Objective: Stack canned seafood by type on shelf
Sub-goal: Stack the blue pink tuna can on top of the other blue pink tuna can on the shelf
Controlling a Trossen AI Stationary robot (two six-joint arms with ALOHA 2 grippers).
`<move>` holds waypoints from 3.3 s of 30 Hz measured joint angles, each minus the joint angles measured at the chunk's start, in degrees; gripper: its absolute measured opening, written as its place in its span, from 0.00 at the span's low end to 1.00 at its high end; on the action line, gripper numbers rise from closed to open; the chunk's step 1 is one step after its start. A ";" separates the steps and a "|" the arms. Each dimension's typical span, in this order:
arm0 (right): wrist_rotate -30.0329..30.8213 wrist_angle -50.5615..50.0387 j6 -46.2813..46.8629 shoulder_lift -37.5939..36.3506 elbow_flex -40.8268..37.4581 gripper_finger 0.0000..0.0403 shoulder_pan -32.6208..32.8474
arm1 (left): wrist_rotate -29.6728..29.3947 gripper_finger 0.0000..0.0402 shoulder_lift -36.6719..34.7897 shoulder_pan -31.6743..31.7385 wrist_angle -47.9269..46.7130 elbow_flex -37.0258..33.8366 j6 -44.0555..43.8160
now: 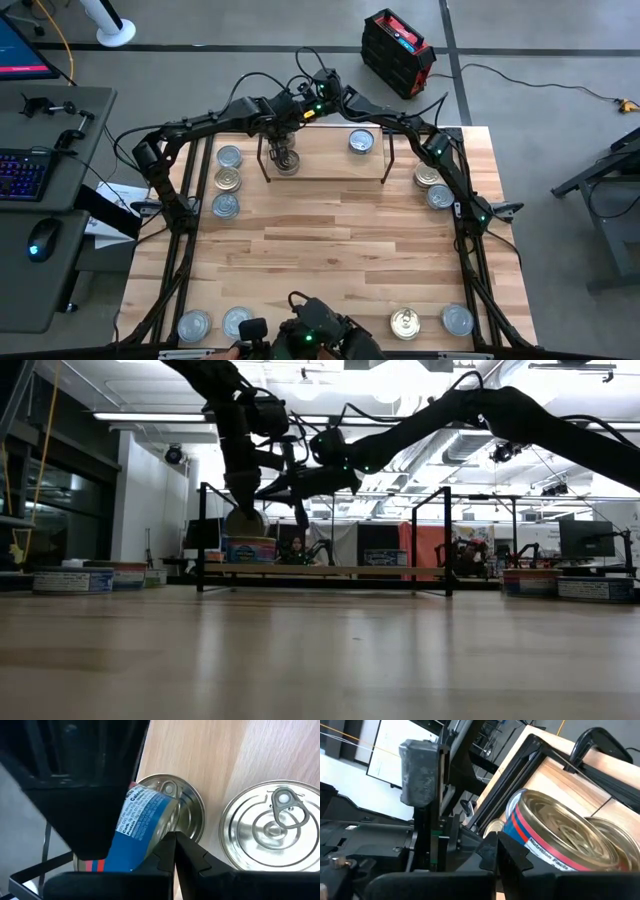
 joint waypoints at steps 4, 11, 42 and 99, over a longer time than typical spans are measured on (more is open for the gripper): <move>0.00 -0.53 -0.28 0.00 0.00 0.00 0.00 | 0.00 0.00 0.00 0.00 0.00 0.00 -0.02; 0.31 -0.18 -1.85 0.00 1.09 0.00 -0.46 | -2.49 0.00 -0.47 -0.42 -0.54 0.00 1.10; 12.37 -12.64 -2.58 1.42 4.85 0.00 -1.87 | 3.82 0.00 0.17 1.61 -5.07 0.04 -6.89; 3.29 -13.94 -10.01 -0.31 4.81 0.00 0.83 | 1.53 0.00 0.22 0.96 -1.66 0.04 -13.51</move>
